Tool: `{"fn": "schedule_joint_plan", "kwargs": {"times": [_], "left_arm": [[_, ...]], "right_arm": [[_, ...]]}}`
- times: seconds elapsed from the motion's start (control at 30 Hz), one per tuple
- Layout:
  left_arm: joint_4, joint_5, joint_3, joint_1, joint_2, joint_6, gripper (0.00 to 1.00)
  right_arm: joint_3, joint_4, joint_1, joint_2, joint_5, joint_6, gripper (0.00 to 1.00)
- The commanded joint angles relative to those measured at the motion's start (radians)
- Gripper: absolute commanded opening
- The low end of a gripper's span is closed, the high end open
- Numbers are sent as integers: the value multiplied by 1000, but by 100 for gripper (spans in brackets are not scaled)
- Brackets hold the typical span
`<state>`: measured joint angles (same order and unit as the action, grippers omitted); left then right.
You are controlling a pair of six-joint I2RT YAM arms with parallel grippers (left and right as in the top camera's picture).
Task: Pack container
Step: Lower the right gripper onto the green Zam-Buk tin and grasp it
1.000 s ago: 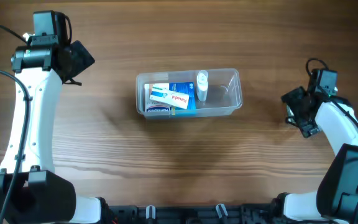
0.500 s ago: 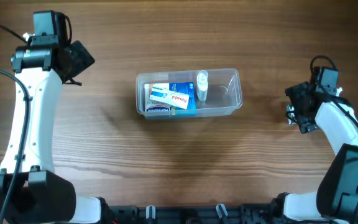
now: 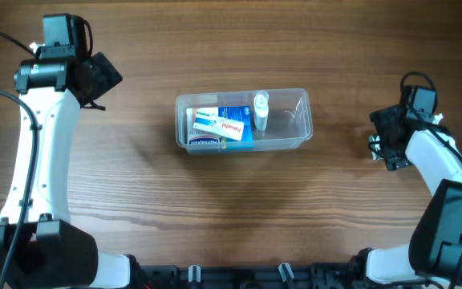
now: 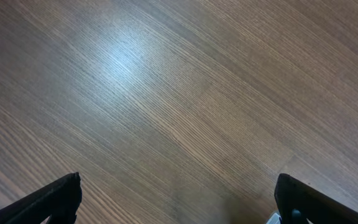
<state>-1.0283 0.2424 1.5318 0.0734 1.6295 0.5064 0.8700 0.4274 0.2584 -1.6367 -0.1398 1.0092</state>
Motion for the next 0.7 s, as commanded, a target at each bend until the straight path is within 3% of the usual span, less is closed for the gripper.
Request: {"fn": "schedule_joint_plan", "kwargs": {"times": [0.0, 0.23, 0.37, 0.67], "left_arm": [[2, 13, 11, 3, -5, -4, 100], [2, 13, 11, 3, -5, -4, 100], [2, 13, 11, 3, -5, -5, 100], [2, 13, 11, 3, -5, -4, 100]], "right_arm": [[-6, -6, 4, -35, -29, 50, 100], [-6, -38, 4, -77, -29, 64, 98], [-6, -53, 4, -79, -29, 63, 84], [-6, -52, 4, -79, -43, 35, 76]]}}
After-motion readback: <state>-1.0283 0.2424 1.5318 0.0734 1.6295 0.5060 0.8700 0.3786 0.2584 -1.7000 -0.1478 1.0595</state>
